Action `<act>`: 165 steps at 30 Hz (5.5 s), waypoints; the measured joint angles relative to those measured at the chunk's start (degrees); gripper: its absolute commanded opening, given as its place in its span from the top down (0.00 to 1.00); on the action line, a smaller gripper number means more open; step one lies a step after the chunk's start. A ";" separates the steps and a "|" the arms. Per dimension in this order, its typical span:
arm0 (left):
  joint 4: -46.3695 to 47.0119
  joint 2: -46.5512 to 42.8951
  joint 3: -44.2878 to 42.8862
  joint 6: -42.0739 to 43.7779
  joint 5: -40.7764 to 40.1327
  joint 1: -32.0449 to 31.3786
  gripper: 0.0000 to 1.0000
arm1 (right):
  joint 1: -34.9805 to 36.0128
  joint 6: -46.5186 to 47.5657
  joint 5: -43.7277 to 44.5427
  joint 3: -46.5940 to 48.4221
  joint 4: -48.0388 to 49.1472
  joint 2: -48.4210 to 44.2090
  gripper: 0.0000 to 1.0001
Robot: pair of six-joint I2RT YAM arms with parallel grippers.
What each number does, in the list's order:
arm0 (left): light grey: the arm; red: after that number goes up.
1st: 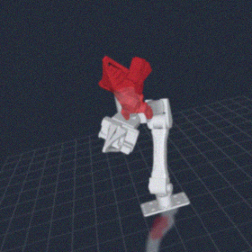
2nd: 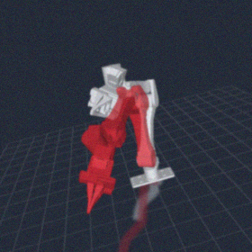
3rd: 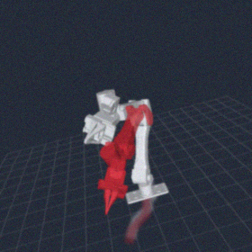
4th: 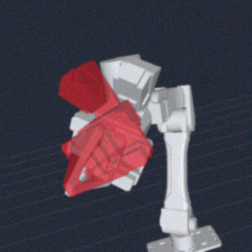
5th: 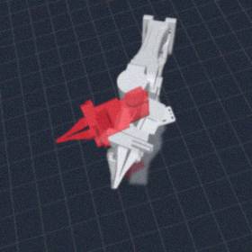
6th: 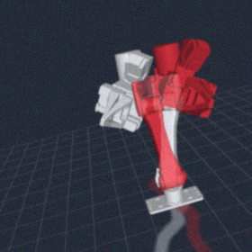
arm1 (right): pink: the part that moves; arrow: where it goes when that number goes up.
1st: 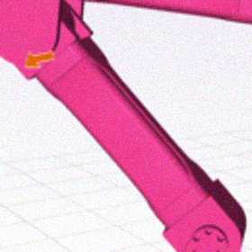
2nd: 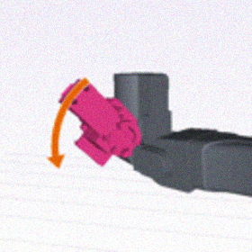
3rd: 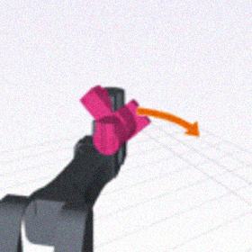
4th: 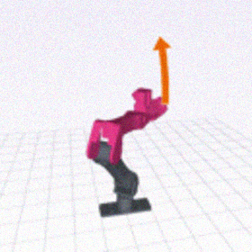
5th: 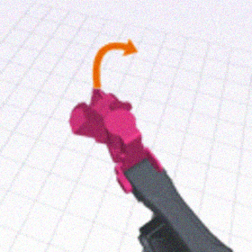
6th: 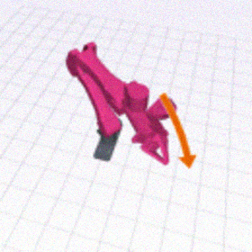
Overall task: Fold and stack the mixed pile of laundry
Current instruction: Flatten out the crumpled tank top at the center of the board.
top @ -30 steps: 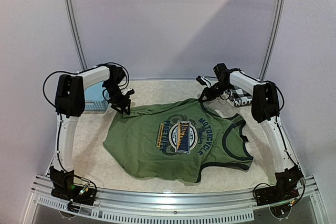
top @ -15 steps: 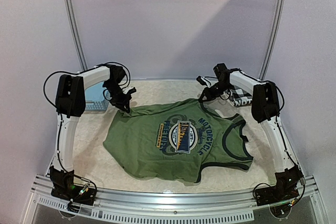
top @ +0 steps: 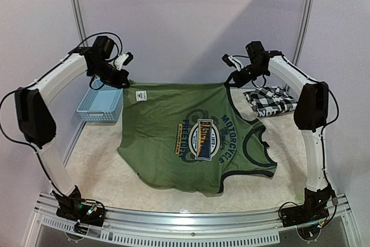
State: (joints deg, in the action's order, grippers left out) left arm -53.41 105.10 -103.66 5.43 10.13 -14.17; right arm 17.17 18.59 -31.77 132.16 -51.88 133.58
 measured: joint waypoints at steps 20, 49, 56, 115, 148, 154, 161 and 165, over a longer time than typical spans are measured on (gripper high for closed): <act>13.44 -37.22 15.76 -2.73 -2.75 -6.54 1.00 | 0.66 5.84 1.29 -13.16 -4.57 -38.60 1.00; 5.16 -49.92 7.19 -5.09 -7.89 -18.23 1.00 | 3.69 13.92 -9.92 -11.63 -12.79 -61.13 1.00; 9.27 -29.59 21.05 -3.37 -18.10 -13.18 1.00 | 3.15 13.84 1.22 -35.47 2.56 -49.09 1.00; -17.20 1.31 36.22 -15.82 -13.22 -19.08 0.73 | -8.22 14.05 32.50 -42.21 6.19 -11.06 0.83; -0.52 -26.84 34.51 -20.55 -33.31 -25.40 0.10 | -7.26 16.31 8.44 -58.23 1.22 -44.41 0.58; 1.70 -21.77 36.39 -19.39 -26.99 -25.42 0.39 | 0.72 23.17 7.89 -68.15 -1.40 -47.28 0.76; 1.22 -19.61 43.54 -27.06 -17.68 -27.65 0.47 | 3.82 29.44 12.37 -76.39 -3.58 -51.17 0.89; 1.29 -19.56 48.09 -30.60 -15.76 -28.57 0.47 | 3.82 30.91 16.15 -80.04 -2.95 -51.43 0.90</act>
State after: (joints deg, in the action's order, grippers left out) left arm -52.12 85.54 -55.57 -25.17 -5.63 -42.74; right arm 20.99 49.50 -15.62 52.12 -54.83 82.15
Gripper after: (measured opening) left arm 0.532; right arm 0.106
